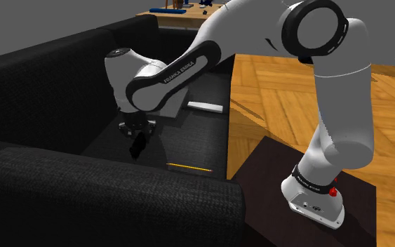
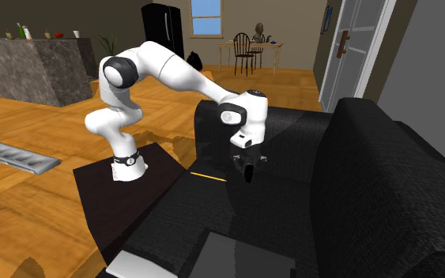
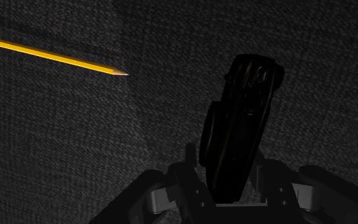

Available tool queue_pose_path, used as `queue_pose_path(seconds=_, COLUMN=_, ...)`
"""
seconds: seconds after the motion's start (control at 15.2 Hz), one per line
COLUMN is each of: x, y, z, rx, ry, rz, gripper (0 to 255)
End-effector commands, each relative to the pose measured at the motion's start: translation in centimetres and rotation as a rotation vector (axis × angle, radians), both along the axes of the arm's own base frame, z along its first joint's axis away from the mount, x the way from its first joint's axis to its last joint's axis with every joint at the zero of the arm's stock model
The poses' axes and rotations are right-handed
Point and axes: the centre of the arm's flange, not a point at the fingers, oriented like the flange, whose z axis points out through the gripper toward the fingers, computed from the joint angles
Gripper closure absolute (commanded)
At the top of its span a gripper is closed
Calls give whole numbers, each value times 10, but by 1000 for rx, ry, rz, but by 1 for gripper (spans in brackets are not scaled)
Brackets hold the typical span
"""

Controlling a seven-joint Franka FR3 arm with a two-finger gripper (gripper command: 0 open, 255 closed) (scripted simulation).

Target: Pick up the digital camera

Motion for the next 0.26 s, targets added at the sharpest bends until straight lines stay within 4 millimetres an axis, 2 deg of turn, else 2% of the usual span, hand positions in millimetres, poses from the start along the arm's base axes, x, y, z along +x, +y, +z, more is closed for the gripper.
queue_pose_path(seconds=0.0, x=0, y=1, z=11, rx=0, ry=0, rz=0, gripper=255)
queue_pose_path(seconds=0.2, x=0, y=1, z=17, rx=0, ry=0, rz=0, gripper=255)
